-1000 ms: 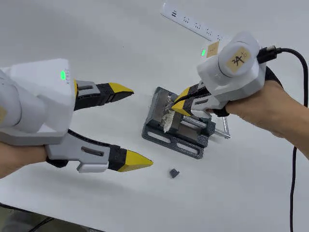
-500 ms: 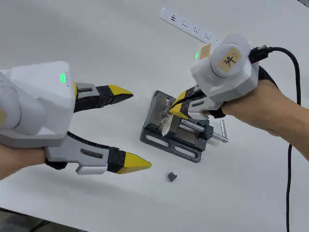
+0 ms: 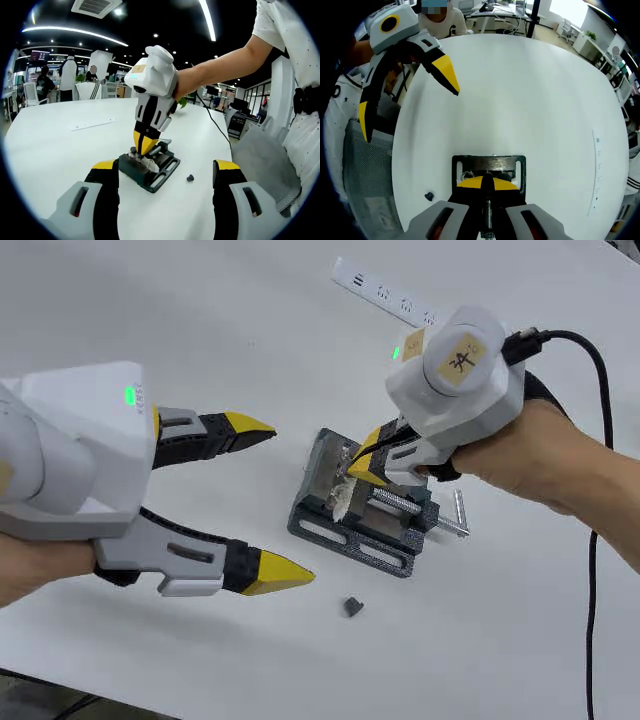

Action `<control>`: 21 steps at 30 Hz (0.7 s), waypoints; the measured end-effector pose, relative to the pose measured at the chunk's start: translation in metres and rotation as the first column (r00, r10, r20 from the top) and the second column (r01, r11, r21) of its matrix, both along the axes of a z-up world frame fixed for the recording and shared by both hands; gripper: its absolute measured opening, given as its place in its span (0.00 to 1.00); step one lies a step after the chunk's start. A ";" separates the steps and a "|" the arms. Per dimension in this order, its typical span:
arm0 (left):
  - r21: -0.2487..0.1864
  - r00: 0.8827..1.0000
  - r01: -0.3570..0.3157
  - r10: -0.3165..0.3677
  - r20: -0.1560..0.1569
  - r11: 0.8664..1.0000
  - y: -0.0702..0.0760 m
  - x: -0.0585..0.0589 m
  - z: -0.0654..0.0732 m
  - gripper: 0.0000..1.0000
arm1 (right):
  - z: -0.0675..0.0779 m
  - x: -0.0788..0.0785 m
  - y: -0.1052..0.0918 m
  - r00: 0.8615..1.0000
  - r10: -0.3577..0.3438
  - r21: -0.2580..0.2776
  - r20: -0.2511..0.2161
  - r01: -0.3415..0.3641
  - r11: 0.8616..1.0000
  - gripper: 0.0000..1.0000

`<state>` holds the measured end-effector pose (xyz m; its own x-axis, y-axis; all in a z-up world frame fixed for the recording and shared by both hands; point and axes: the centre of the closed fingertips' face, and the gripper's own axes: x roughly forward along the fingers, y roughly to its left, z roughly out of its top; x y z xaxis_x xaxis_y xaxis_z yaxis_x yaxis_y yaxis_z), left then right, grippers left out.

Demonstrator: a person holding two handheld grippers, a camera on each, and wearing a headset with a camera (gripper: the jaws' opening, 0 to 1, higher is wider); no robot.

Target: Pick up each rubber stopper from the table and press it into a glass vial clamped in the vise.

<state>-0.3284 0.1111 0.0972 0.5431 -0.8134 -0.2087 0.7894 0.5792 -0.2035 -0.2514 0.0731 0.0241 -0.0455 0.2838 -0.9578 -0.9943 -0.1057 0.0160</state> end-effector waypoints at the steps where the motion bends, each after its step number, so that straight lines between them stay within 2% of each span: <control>1: 0.001 1.000 0.001 -0.001 0.001 1.000 0.000 0.000 0.000 0.76 | 0.000 0.000 0.000 1.000 0.005 -0.003 0.000 -0.005 1.000 0.00; 7: -0.001 1.000 -0.006 0.006 0.001 1.000 0.002 -0.001 0.001 0.76 | -0.001 0.000 0.000 1.000 0.025 -0.044 -0.009 -0.026 0.999 0.00; 13: 0.000 1.000 -0.011 0.011 0.004 1.000 0.004 0.000 0.002 0.75 | -0.001 0.001 0.000 0.999 0.026 -0.054 -0.022 -0.027 0.998 0.00; 17: 0.003 1.000 -0.011 0.011 0.006 1.000 0.004 0.000 0.002 0.75 | -0.002 -0.002 0.001 0.998 0.057 -0.064 -0.001 -0.057 0.996 0.00; 21: 0.003 1.000 -0.012 0.012 0.007 1.000 0.004 0.000 0.003 0.75 | -0.002 -0.002 0.000 0.998 0.056 -0.055 0.004 -0.056 0.997 0.00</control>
<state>-0.3288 0.1151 0.1003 0.5541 -0.8062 -0.2075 0.7838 0.5892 -0.1961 -0.2532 0.0733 0.0219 -0.0544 0.2280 -0.9721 -0.9869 -0.1604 0.0176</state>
